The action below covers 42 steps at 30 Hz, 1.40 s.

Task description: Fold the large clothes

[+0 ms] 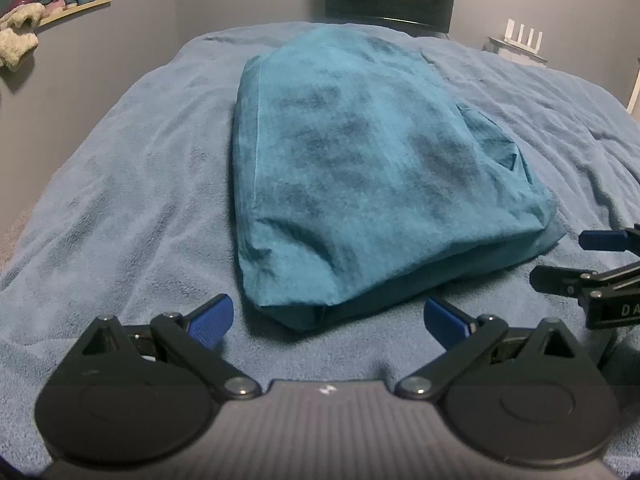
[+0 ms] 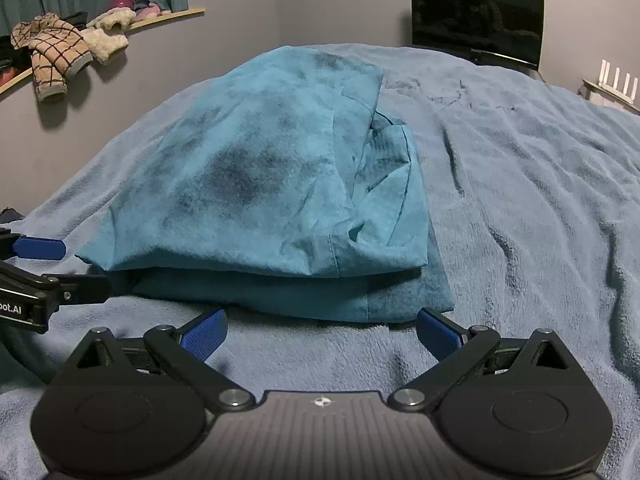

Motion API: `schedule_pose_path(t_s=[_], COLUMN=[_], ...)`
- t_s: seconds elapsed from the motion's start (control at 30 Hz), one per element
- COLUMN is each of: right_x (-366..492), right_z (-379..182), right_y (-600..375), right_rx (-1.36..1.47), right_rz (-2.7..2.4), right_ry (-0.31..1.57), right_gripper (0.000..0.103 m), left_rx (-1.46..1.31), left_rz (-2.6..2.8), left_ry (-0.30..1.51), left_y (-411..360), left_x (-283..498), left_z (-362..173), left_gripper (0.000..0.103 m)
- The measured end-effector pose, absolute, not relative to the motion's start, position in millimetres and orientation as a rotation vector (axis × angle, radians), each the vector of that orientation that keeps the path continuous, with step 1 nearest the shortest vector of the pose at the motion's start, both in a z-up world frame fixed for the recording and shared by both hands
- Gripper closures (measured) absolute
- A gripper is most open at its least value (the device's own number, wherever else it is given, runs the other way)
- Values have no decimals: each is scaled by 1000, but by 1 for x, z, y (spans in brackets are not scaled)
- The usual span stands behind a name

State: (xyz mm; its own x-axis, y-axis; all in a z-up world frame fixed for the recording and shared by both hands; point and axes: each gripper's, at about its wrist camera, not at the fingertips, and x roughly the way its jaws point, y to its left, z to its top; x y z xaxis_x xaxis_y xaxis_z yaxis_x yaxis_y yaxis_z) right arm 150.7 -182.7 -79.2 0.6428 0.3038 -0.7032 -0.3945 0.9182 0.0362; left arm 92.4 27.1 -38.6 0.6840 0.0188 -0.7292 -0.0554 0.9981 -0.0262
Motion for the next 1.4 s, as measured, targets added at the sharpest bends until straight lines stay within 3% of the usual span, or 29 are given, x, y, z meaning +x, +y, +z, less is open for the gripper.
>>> schedule_pose_path(t_s=[1.4], right_x=[152], right_z=[-84], right_y=[-183], right_rx=[-134], right_rz=[392], right_ry=[796], right_gripper=[1], left_rx=[-45], left_rz=[50], left_ry=[825], left_y=[29], left_x=[94], left_z=[-41], left_gripper=[1])
